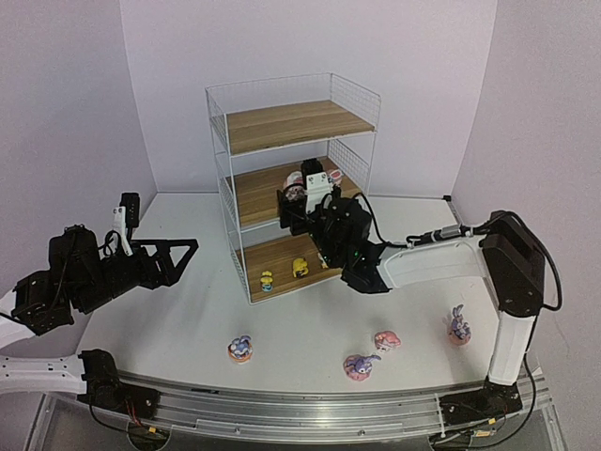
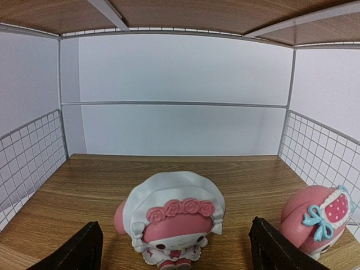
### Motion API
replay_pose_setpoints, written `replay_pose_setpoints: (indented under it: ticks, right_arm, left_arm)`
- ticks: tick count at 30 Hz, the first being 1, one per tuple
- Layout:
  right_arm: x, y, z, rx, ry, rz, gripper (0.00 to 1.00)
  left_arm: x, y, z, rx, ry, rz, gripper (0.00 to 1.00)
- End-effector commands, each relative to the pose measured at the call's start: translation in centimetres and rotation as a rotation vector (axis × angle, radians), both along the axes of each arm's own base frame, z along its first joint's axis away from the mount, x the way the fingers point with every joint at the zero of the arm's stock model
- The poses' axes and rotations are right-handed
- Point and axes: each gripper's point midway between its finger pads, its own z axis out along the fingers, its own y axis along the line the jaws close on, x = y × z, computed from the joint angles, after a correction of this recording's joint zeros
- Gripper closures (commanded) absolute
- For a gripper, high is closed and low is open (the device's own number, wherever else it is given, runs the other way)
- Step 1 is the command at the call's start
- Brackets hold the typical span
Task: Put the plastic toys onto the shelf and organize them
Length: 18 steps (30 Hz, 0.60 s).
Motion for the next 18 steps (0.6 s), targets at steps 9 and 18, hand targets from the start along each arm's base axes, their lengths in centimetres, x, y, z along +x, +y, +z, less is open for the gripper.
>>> replay_pose_setpoints:
  ticks: [9, 18]
  right_arm:
    - [-4.3, -2.3, 3.0, 0.117, 0.168, 0.125, 0.06]
    - [-7.3, -4.9, 3.6, 0.071, 0.436, 0.153, 0.03]
  left_arm:
    - [0.0, 0.4, 2.7, -0.082, -0.051, 0.011, 0.0]
    - [0.3, -0.3, 2.4, -0.082, -0.047, 0.003, 0.0]
